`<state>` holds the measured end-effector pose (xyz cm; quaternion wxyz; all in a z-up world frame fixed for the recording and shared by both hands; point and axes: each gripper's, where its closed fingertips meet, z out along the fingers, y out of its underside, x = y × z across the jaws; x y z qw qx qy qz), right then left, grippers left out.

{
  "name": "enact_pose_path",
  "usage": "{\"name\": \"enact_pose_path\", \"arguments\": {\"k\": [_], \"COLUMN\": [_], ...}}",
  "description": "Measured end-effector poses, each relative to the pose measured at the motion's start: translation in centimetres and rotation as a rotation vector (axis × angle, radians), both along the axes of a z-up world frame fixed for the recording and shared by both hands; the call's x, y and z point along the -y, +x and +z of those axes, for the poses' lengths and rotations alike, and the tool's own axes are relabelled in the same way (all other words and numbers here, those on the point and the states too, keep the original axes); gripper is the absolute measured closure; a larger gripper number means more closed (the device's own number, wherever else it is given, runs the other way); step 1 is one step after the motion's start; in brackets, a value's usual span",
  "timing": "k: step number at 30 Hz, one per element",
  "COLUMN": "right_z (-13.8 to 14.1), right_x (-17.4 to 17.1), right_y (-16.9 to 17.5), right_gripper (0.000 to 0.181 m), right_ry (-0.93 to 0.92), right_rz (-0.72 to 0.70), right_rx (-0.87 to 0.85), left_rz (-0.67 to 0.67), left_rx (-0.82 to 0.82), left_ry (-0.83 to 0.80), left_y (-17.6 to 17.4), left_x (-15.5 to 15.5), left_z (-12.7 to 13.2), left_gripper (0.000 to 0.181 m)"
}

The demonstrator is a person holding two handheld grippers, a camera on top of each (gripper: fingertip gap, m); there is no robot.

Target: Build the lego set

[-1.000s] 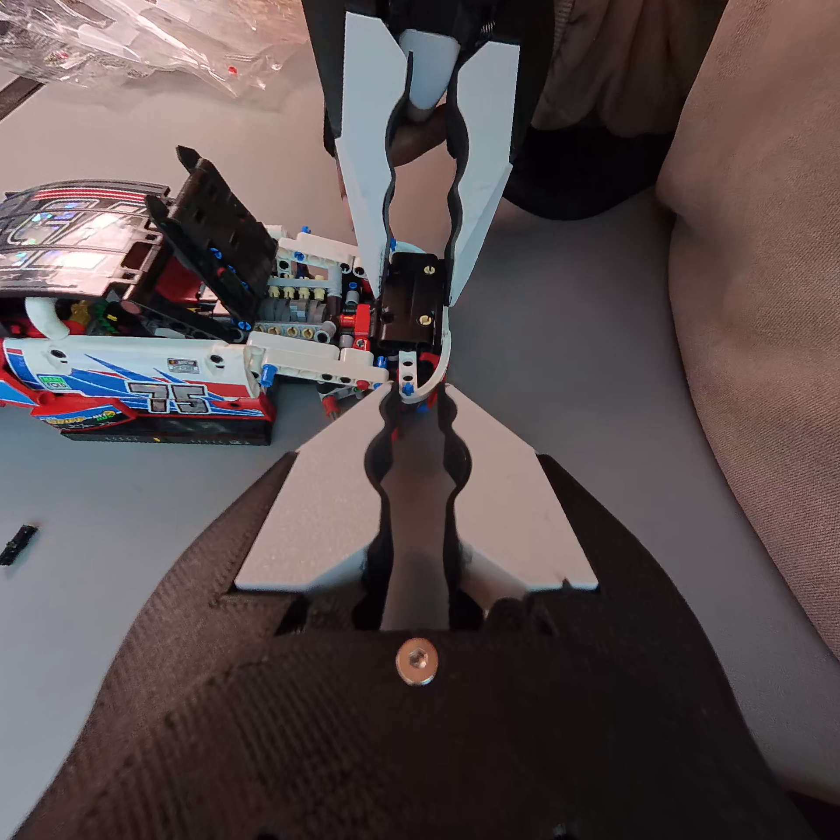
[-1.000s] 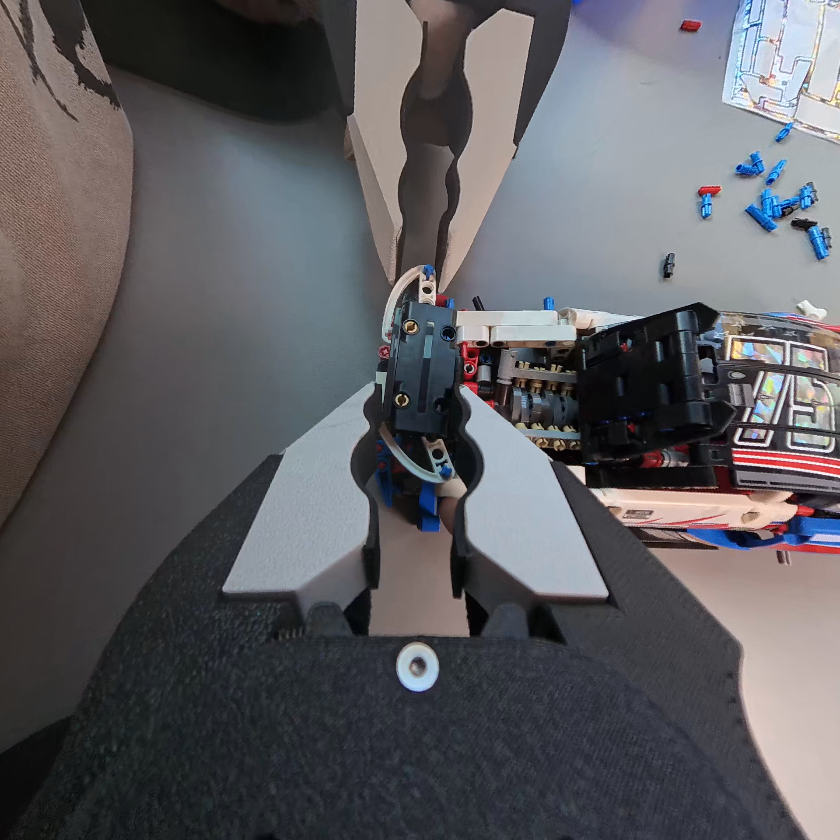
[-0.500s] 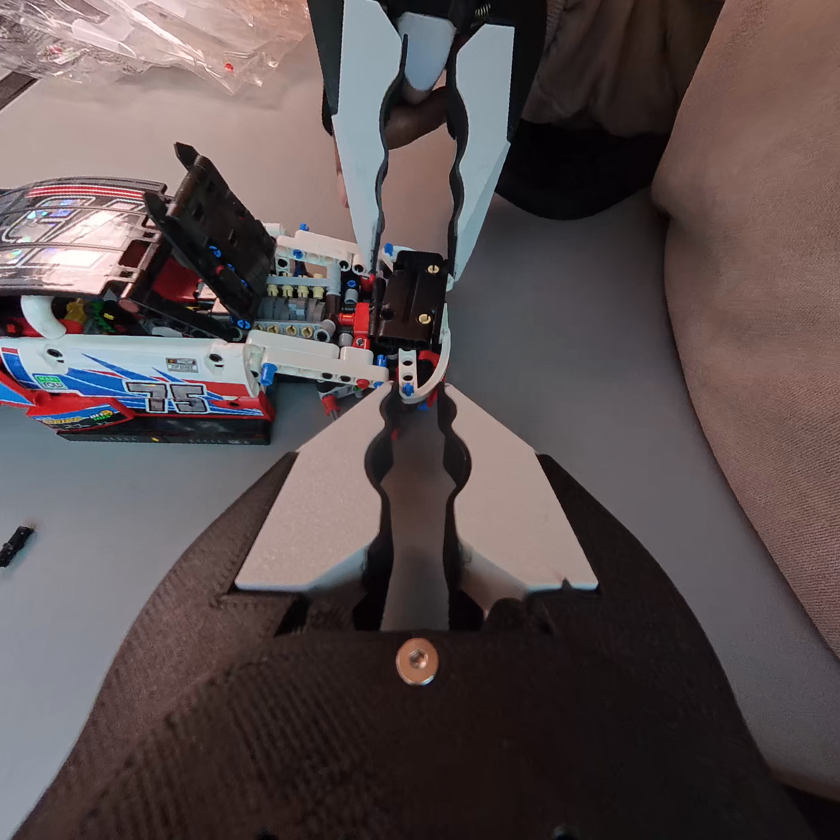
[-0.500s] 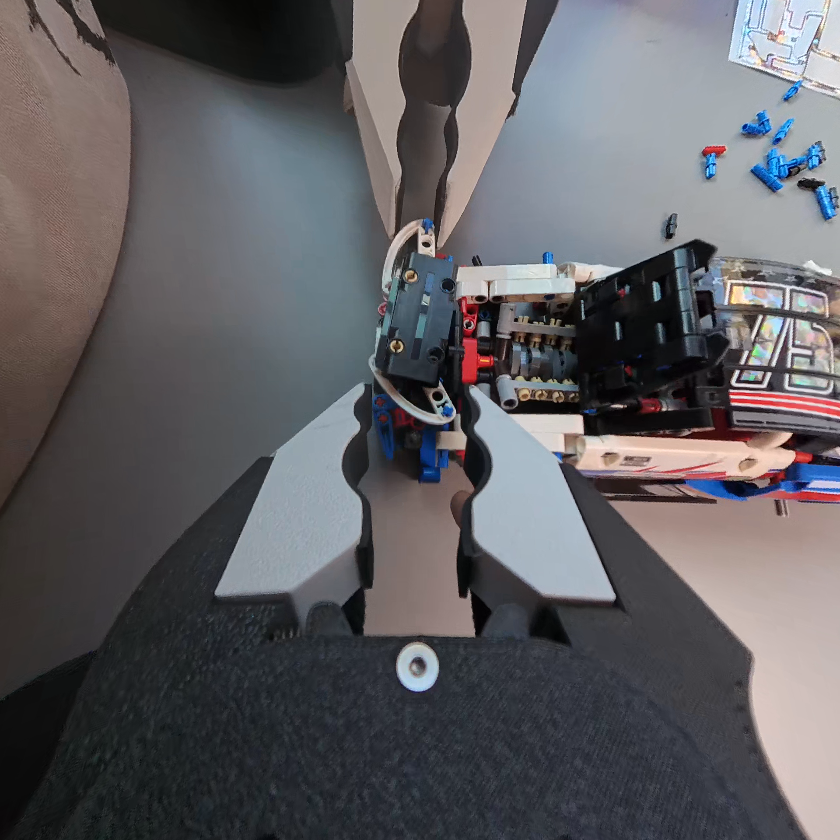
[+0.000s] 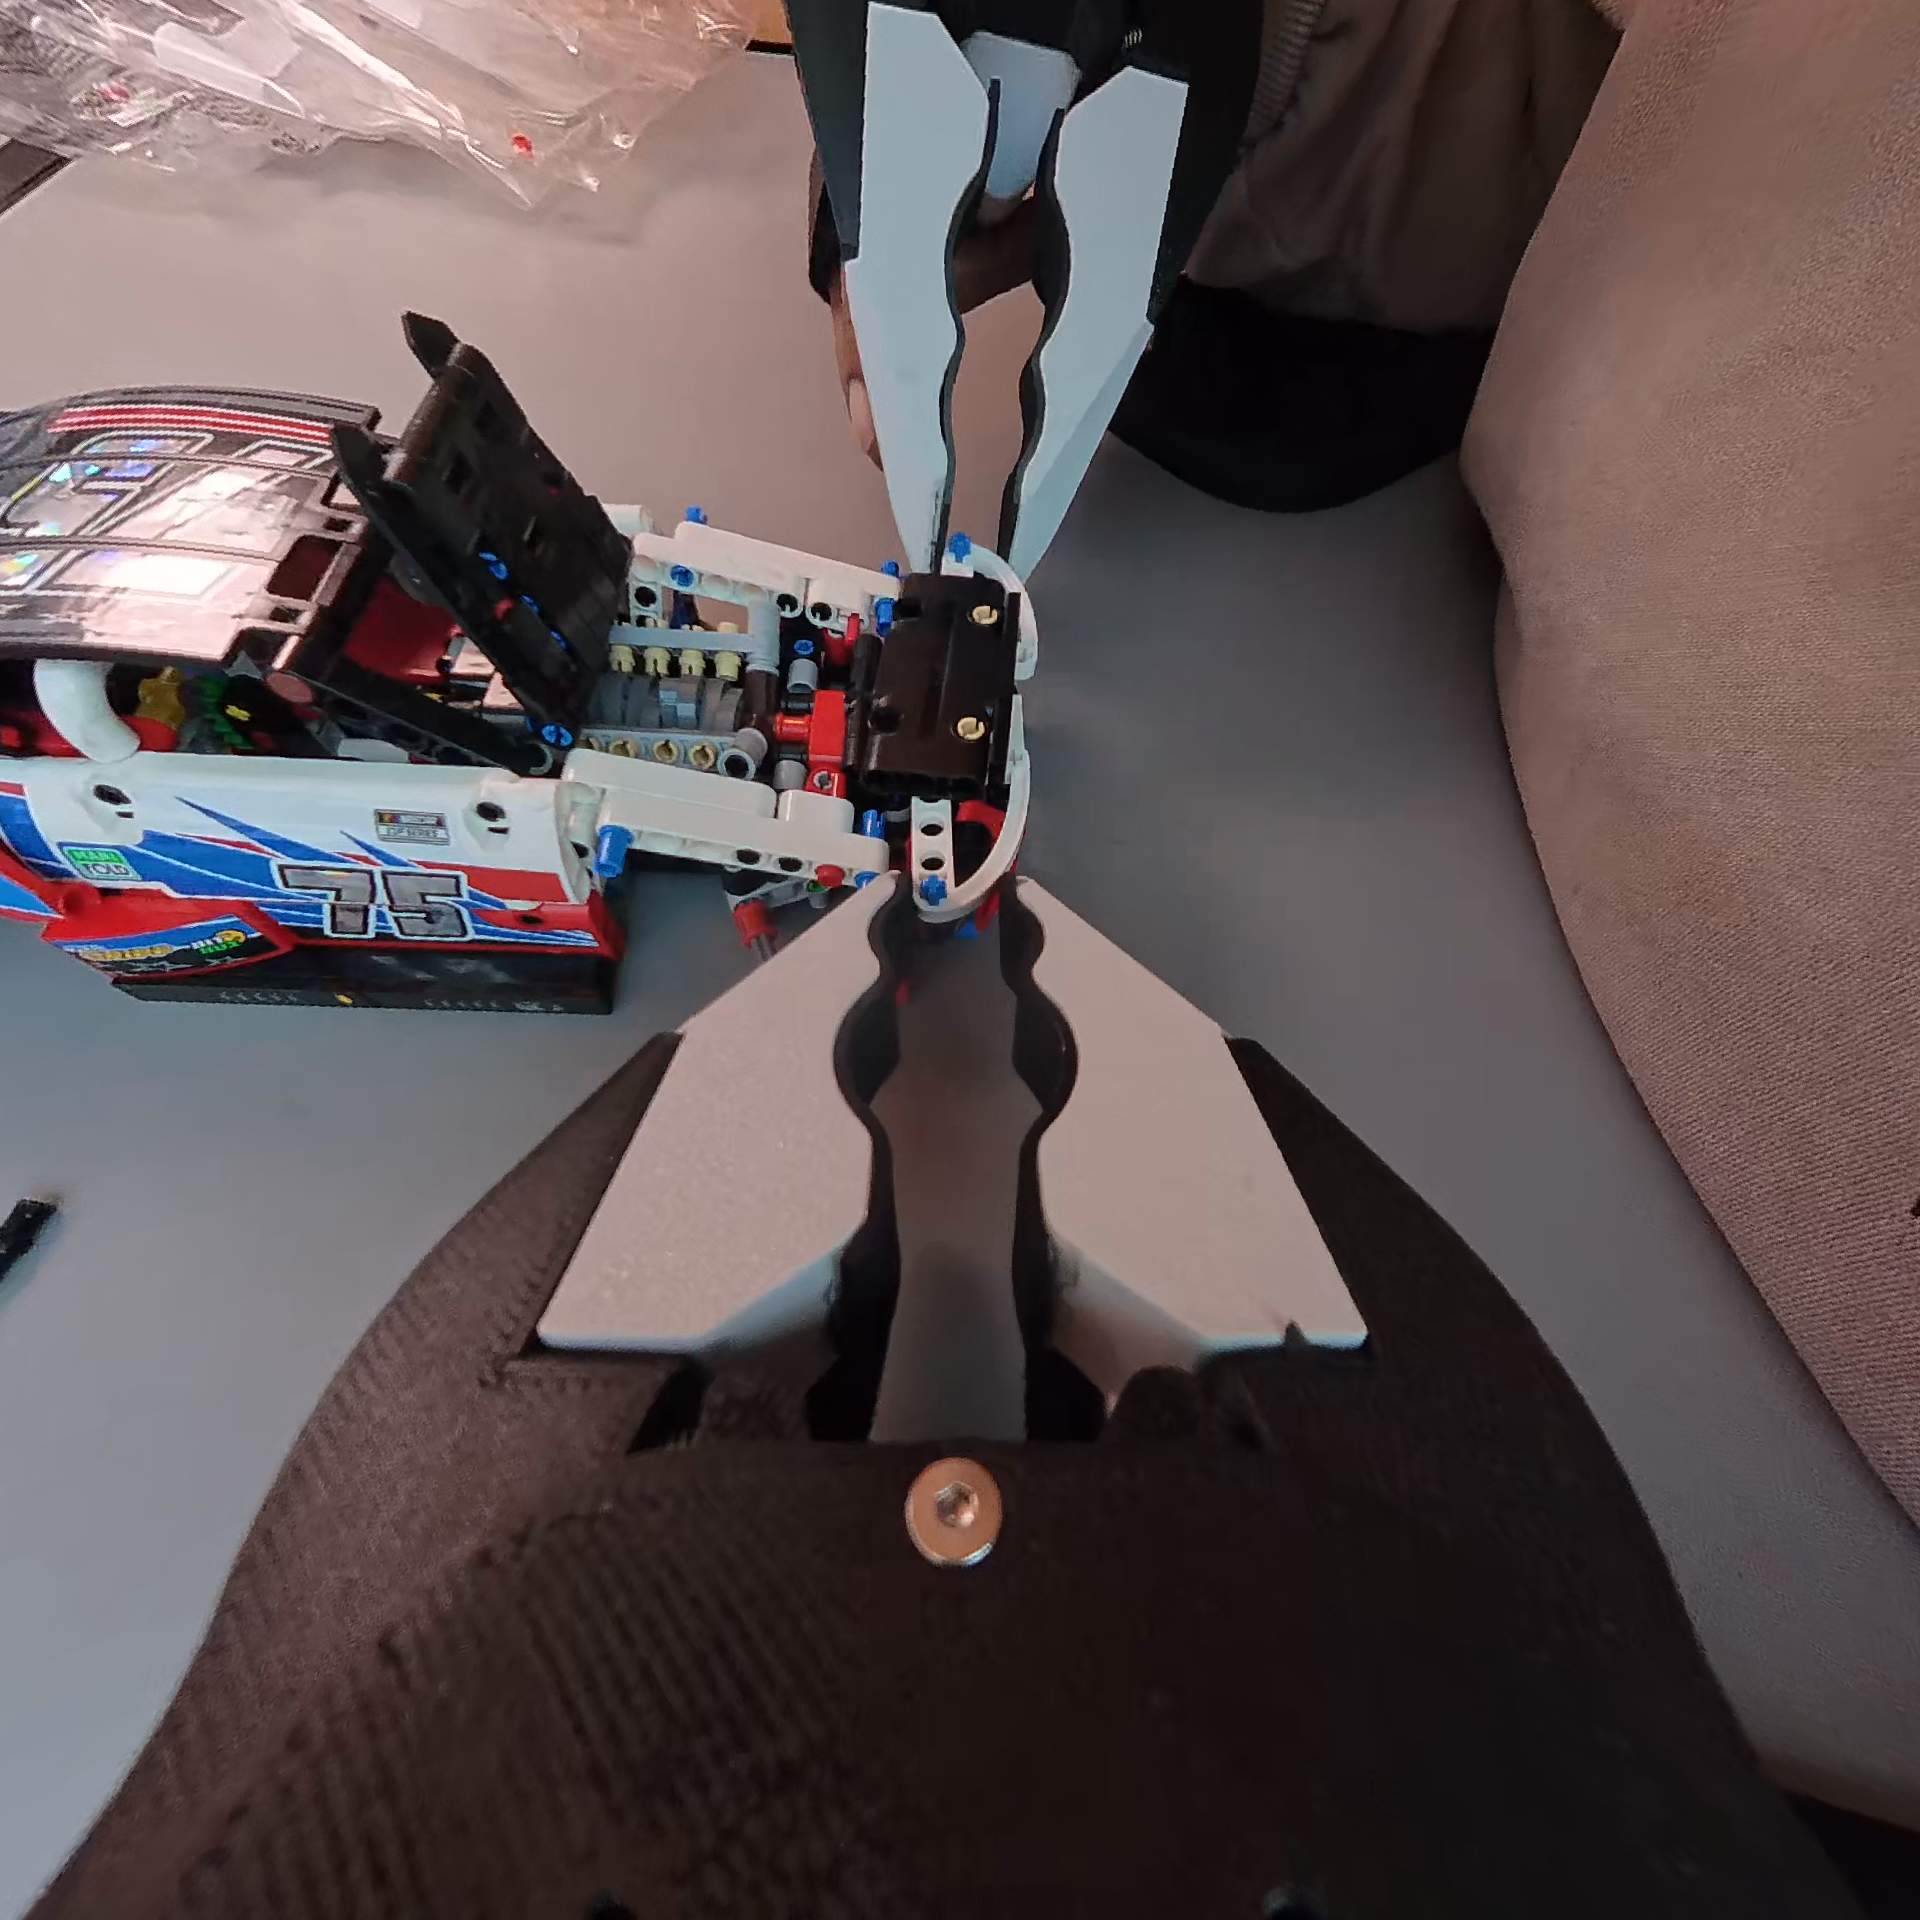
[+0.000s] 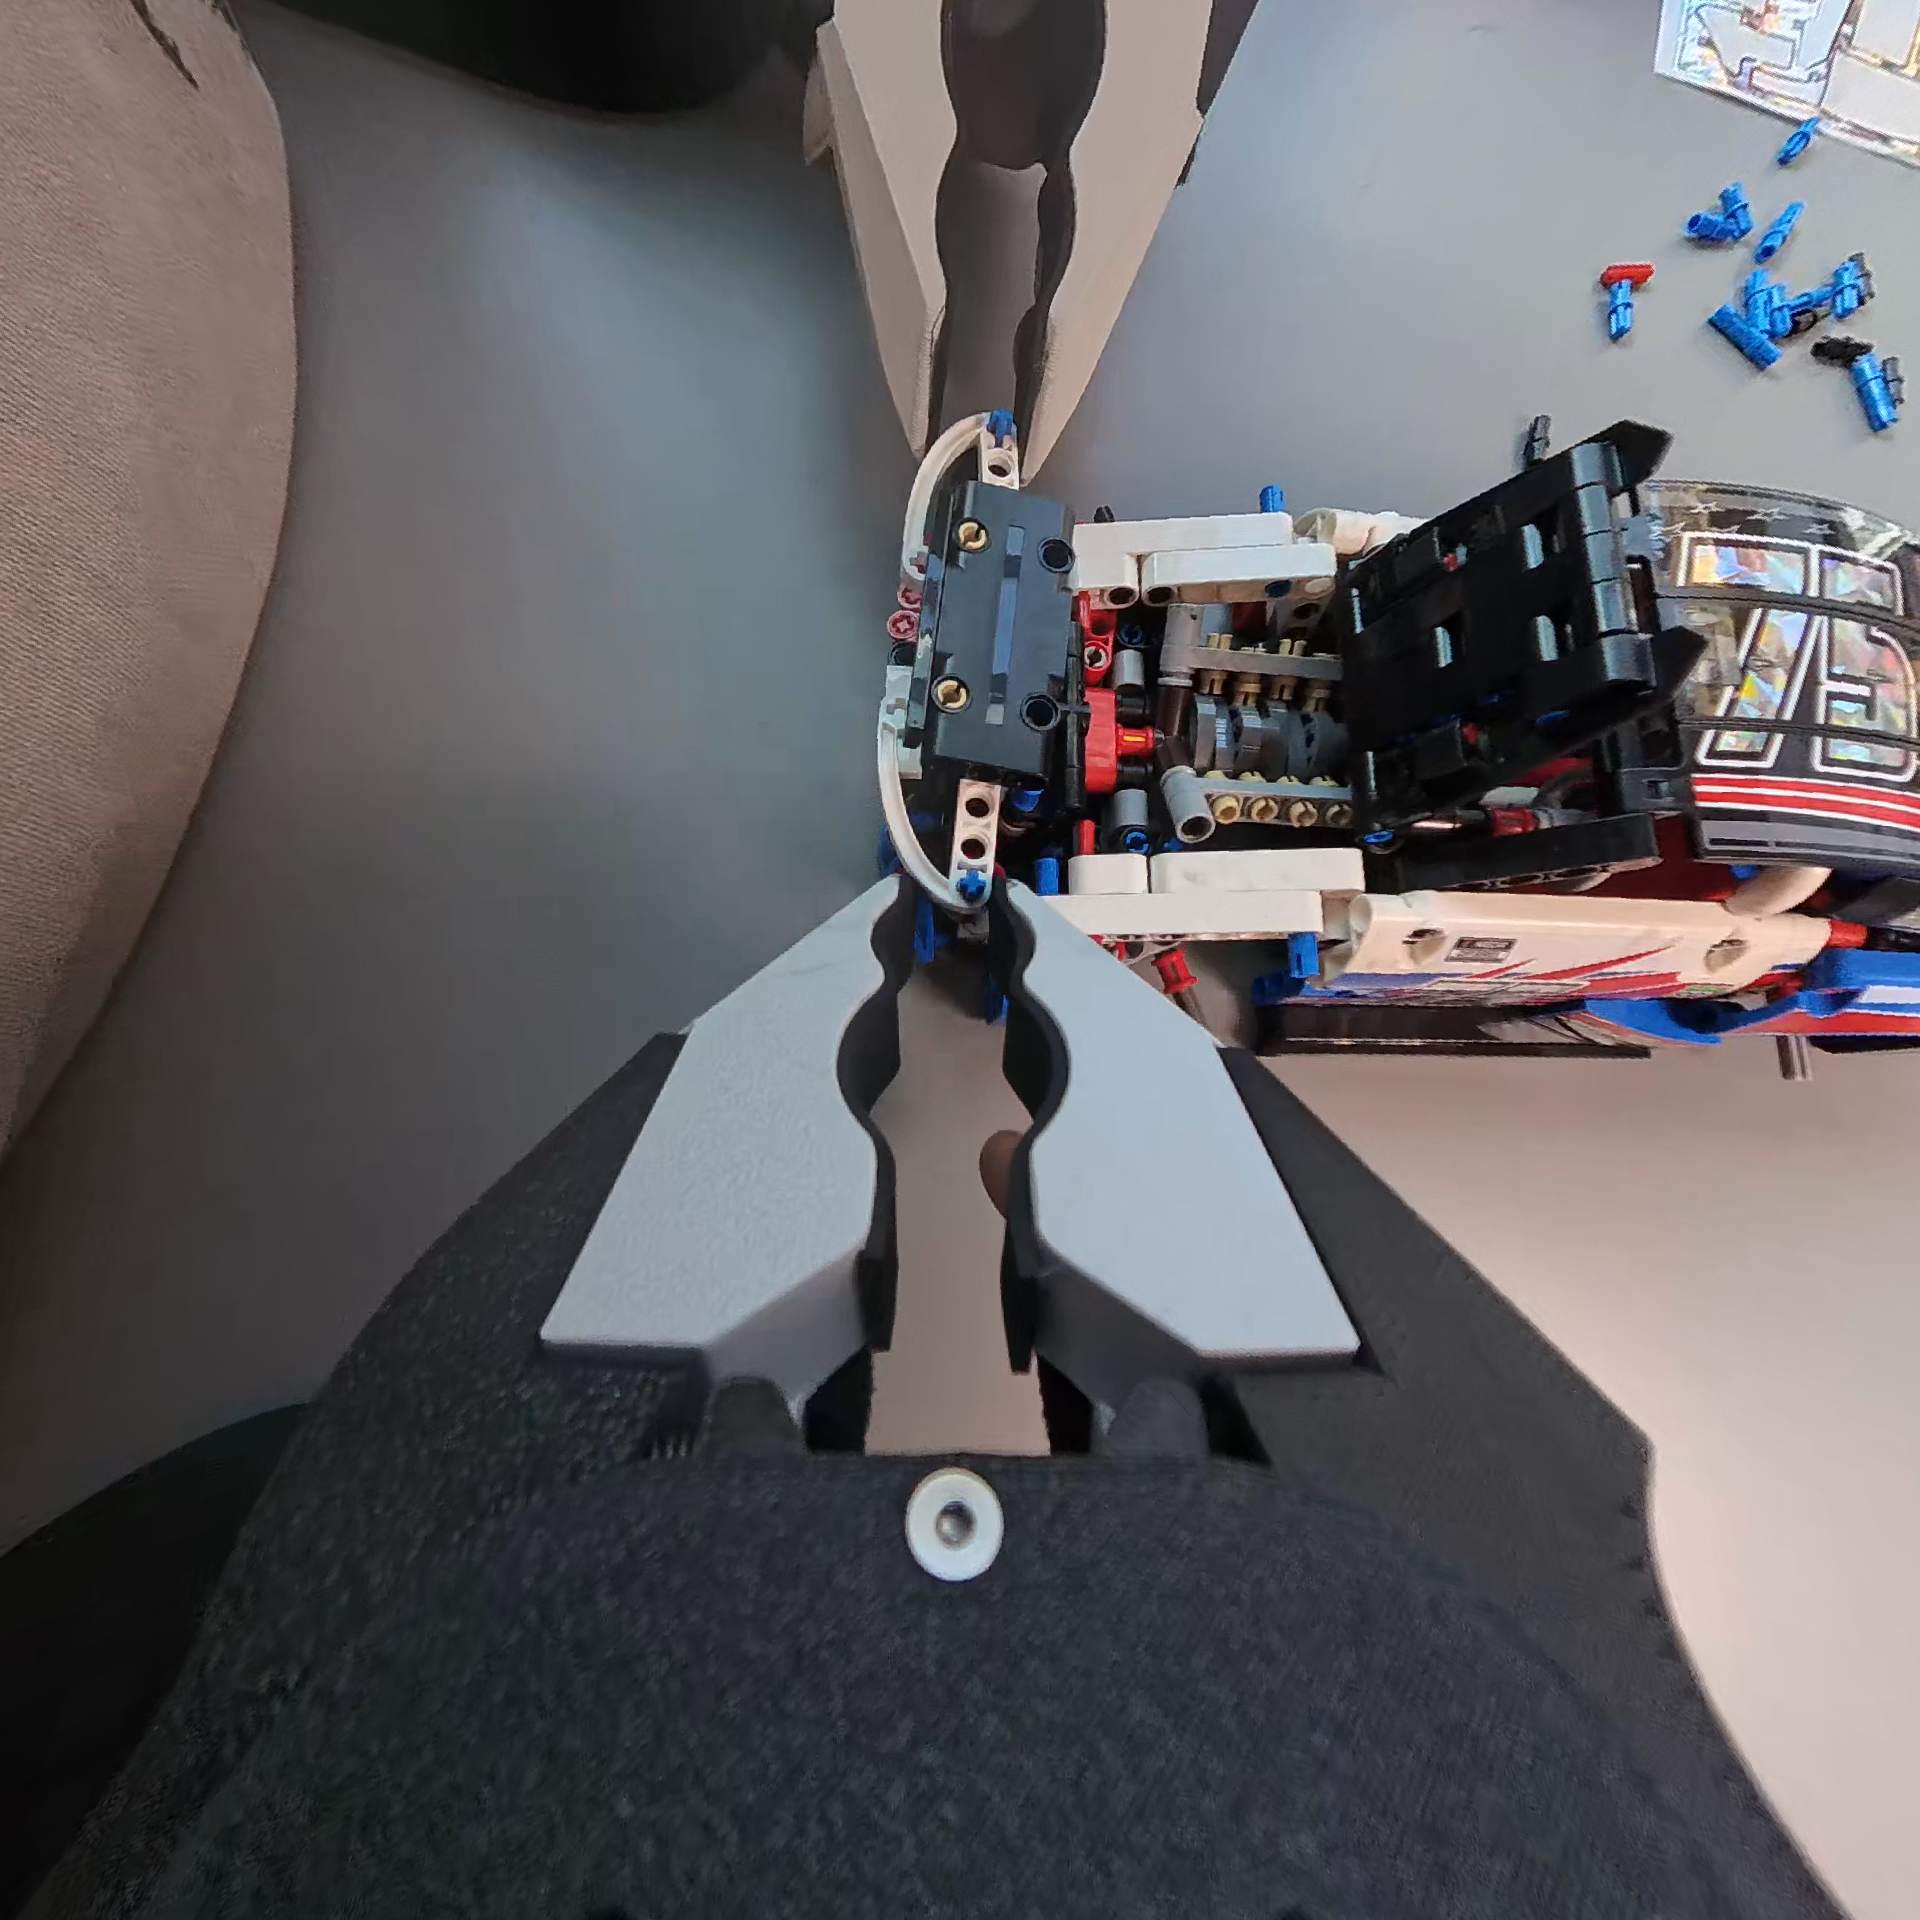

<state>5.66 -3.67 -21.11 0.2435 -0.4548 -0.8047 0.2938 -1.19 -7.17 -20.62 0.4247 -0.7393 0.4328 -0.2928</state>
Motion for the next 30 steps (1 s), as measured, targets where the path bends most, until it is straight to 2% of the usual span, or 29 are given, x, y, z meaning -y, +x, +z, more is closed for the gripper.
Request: {"name": "enact_pose_path", "arguments": {"k": [19,30], "right_z": [0.75,0.72], "right_x": [-0.2,-0.27], "right_y": [0.18,0.28], "right_gripper": [0.163,0.171], "right_ry": [-0.015,-0.032], "right_rz": [0.006,0.007], "right_rx": [-0.047,-0.046], "left_rz": [0.002,0.002], "left_rx": [-0.003,-0.015], "left_ry": [0.0,0.006], "left_y": [0.11,0.27], "left_x": [-0.04,-0.1], "left_z": [-0.01,0.04], "left_gripper": [0.168,0.168]}}
